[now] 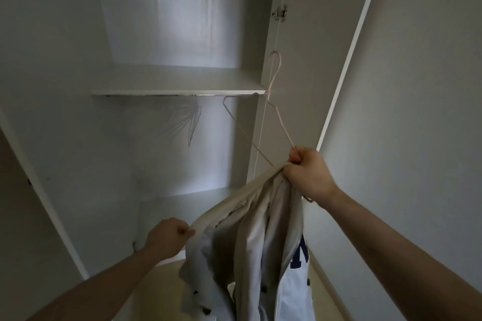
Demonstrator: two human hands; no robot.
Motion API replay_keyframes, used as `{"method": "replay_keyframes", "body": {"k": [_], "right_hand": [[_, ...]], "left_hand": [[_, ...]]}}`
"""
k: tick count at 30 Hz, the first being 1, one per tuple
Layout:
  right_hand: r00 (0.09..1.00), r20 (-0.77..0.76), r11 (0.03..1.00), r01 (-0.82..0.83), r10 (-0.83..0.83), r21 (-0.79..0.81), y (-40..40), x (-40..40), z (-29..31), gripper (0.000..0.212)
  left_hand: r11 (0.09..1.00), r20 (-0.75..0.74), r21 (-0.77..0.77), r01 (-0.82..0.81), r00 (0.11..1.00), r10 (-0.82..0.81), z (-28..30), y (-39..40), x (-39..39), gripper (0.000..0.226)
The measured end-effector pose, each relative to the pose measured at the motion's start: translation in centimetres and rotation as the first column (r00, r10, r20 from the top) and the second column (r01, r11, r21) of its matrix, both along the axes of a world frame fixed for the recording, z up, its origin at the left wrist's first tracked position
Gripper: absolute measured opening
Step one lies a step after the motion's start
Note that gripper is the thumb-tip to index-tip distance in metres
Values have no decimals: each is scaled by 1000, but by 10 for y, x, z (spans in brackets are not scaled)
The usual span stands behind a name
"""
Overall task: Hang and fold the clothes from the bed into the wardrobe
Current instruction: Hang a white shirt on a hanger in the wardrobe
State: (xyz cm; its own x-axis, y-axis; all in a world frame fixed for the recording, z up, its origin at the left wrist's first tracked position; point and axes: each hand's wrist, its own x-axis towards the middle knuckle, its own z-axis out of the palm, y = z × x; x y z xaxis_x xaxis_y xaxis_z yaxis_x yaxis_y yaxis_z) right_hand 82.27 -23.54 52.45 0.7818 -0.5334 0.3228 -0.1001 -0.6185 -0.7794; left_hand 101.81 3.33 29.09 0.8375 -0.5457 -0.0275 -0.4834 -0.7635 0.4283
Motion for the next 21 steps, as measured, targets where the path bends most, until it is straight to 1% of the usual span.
{"method": "replay_keyframes", "body": {"k": [2,5,6,8,10,11,12,13,14,15,16,17,18,21], "right_hand": [[999,-27,999,27,-29,-46,-16,-12,1,44],[996,-69,994,57,-63,-88,-39,-35,1,44],[993,-91,993,70,-79,-98,-48,-43,0,43],[979,-167,989,104,-120,-105,-62,-60,-6,37],[946,-280,985,135,-161,-109,-72,-74,-16,26],[927,-334,983,142,-173,-114,-74,-79,-21,18],[913,-368,983,145,-177,-113,-73,-82,-24,16],[909,-381,984,140,-170,-106,-72,-85,-27,22],[915,-374,988,123,-149,-93,-70,-88,-27,35],[928,-355,993,99,-116,-67,-67,-91,-26,46],[943,-325,997,70,-78,-35,-64,-94,-24,53],[955,-292,999,44,-45,-11,-61,-97,-21,56],[965,-262,1000,28,-25,7,-57,-100,-17,56],[981,-192,997,-9,24,75,-47,-111,-12,49]], "left_hand": [[993,-28,-107,-44,999,42,23,-11,8,48],[948,-191,-298,-111,980,54,75,-34,15,37],[930,-210,-350,-111,977,38,95,-41,18,34],[886,-205,-453,-96,979,1,137,-53,26,31],[825,-227,-556,-95,973,-41,183,-64,32,30],[808,-226,-582,-91,973,-53,204,-68,34,31],[795,-223,-600,-87,973,-62,224,-71,36,32],[789,-219,-610,-74,973,-77,240,-76,39,32],[790,-206,-611,-46,973,-102,254,-81,41,31],[803,-181,-596,-2,974,-132,265,-86,43,29],[821,-147,-568,46,977,-157,273,-90,43,25],[842,-114,-533,87,978,-173,277,-92,44,22],[868,-87,-484,116,980,-180,278,-92,44,24],[927,-51,-337,162,980,-190,270,-82,48,31]]}}
